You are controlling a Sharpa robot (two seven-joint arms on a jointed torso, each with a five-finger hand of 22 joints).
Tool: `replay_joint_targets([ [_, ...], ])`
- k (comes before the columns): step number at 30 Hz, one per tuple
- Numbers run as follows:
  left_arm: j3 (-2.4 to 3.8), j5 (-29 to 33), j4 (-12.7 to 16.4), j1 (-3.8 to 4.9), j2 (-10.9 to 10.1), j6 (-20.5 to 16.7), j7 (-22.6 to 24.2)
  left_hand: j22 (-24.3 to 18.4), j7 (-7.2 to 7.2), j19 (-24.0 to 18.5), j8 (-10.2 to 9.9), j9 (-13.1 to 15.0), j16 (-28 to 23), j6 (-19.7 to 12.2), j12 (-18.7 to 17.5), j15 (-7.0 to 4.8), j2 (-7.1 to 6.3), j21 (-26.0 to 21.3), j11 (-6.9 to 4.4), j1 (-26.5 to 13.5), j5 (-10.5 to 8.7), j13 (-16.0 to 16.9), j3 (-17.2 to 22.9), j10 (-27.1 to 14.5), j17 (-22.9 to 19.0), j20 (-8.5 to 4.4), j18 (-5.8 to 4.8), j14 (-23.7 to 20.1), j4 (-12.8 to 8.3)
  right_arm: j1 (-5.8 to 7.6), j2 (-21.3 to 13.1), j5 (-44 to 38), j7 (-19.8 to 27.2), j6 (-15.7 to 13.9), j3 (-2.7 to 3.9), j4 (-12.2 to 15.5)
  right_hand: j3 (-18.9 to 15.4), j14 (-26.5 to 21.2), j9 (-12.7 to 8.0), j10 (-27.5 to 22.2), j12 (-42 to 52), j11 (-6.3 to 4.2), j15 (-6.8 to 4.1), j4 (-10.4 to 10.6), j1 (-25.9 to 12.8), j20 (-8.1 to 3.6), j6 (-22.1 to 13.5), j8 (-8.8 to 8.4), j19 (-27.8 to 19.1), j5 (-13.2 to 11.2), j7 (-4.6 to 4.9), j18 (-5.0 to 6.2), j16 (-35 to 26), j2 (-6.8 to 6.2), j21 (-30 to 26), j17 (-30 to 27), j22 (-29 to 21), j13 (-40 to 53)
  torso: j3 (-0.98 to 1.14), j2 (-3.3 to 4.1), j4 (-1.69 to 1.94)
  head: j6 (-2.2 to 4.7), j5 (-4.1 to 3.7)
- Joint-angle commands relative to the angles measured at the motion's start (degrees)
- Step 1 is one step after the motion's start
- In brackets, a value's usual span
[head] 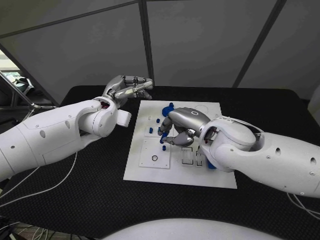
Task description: Assemble the parts on the task board
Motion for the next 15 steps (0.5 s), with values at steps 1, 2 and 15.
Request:
replay_joint_targets([
  [1, 0.05, 0.2, 0.0, 0.08, 0.2, 0.6, 0.3, -0.1, -0.02, 0.4, 0.0, 0.1, -0.3, -0.5, 0.0, -0.02, 0.13, -0.3, 0.14, 0.6, -0.25, 0.1, 0.0, -0.2, -0.1, -0.14, 0.14, 0.0, -0.3, -0.18, 1.2, 1.1, 3.4, 0.1, -0.87, -0.7, 0.3, 0.0, 0.0, 0.4, 0.0, -0.14, -0.39, -0.1, 0.3, -0.39, 0.2, -0.41, 2.2, 0.2, 0.26, -0.91, 0.0, 0.32, -0.1, -0.2, 7.0, 0.0, -0.07, -0.01, 0.03, -0.12, 0.17],
  [2, 0.05, 0.2, 0.0, 0.08, 0.3, 0.6, 0.3, -0.1, -0.02, 0.4, 0.0, 0.1, -0.3, -0.5, 0.0, -0.02, 0.13, -0.3, 0.14, 0.6, -0.25, 0.1, 0.0, -0.2, -0.1, -0.14, 0.14, 0.0, -0.3, -0.27, 1.7, 1.1, 3.7, 0.2, -1.24, -0.9, 0.3, 0.0, 0.0, 0.4, 0.0, -0.14, -0.39, -0.1, 0.3, -0.39, 0.2, -0.41, 2.2, 0.2, 0.26, -0.91, 0.0, 0.32, -0.1, -0.2, 7.0, 0.0, -0.07, -0.02, 0.03, -0.17, 0.24],
  [15, 0.03, 0.2, -0.1, 0.09, 0.6, 0.8, 0.2, -0.1, -0.01, 0.4, 0.0, 0.1, -0.3, -0.5, -0.1, -0.01, 0.13, -0.3, 0.16, 0.5, -0.27, 0.1, 0.0, -0.2, -0.1, -0.14, 0.13, 0.0, -0.2, -1.82, 5.0, 1.2, 5.2, 1.4, -2.67, -4.4, 0.3, 0.0, 0.0, 0.3, -0.2, -0.07, -0.36, -0.1, 0.2, -0.39, 0.0, -0.54, 2.2, 0.2, 0.31, -0.90, -0.1, 0.37, -0.1, -0.3, 7.0, 0.0, 0.00, -0.01, 0.03, -0.61, 0.97],
])
